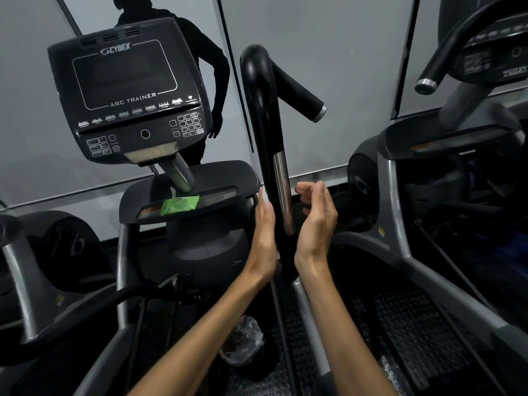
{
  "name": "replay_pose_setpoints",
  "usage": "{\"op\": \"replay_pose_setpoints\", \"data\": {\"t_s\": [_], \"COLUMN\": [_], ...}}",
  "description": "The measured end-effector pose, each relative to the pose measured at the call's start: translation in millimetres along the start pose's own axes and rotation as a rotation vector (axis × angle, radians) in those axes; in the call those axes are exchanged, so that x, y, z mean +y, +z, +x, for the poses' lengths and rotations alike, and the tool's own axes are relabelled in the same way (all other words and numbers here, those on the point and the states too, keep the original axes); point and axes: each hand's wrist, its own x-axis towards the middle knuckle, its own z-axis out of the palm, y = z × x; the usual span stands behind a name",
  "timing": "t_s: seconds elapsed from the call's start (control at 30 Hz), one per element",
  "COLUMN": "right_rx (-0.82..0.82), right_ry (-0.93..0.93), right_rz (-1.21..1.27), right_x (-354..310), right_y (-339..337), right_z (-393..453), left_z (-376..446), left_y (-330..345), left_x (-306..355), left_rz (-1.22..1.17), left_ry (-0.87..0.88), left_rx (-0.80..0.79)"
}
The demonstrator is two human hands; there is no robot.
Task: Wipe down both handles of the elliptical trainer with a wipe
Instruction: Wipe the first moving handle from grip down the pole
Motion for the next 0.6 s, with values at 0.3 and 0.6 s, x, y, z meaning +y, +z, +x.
{"op": "replay_pose_setpoints", "data": {"t_s": [0.3,0.6], "right_rx": [-0.034,-0.017], "right_ry": [-0.010,0.021], "right_rz": [-0.001,0.019], "right_x": [1,0], "right_y": [4,2], "right_z": [-1,-3], "left_z": [-27,-25], "left_y": [8,7], "left_x": [-4,3], "left_rz": [0.116,0.057], "left_ry": [0.044,-0.004], "left_rx": [-0.049,-0.034]}}
